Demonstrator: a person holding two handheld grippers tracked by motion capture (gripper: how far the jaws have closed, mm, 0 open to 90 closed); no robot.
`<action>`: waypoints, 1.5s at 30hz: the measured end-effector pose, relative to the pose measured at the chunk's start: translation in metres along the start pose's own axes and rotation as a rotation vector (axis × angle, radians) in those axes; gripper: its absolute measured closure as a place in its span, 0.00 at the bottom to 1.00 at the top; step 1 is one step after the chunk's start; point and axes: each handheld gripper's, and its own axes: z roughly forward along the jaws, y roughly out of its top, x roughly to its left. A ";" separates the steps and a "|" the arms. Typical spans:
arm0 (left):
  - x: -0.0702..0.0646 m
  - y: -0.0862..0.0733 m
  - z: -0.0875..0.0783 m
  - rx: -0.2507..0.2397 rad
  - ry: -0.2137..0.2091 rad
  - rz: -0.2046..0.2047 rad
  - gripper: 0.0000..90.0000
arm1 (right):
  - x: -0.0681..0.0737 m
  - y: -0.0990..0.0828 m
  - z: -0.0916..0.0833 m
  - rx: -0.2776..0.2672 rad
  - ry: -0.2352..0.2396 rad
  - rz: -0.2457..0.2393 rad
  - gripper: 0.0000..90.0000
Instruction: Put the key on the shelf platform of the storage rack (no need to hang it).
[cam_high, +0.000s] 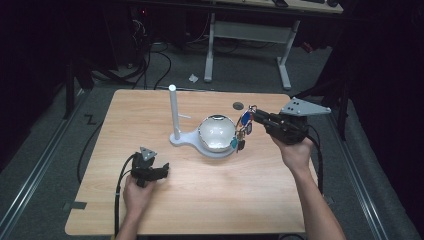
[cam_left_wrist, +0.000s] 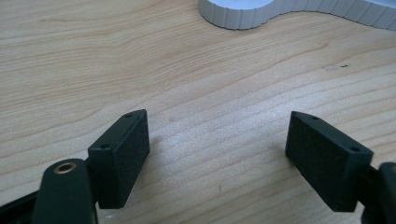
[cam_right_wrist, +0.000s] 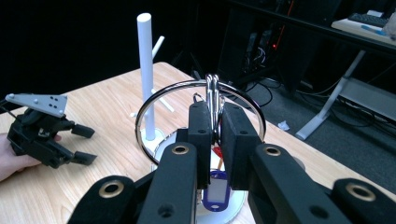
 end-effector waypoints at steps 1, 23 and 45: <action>0.000 0.000 0.000 0.000 0.000 -0.001 0.25 | 0.000 0.001 0.001 -0.001 0.002 0.001 0.93; 0.000 0.000 0.000 0.002 -0.002 0.004 0.24 | 0.007 0.018 0.049 0.023 0.018 -0.016 0.93; 0.000 0.000 -0.001 0.006 0.003 -0.006 0.24 | 0.016 -0.001 0.089 0.089 0.047 -0.008 0.93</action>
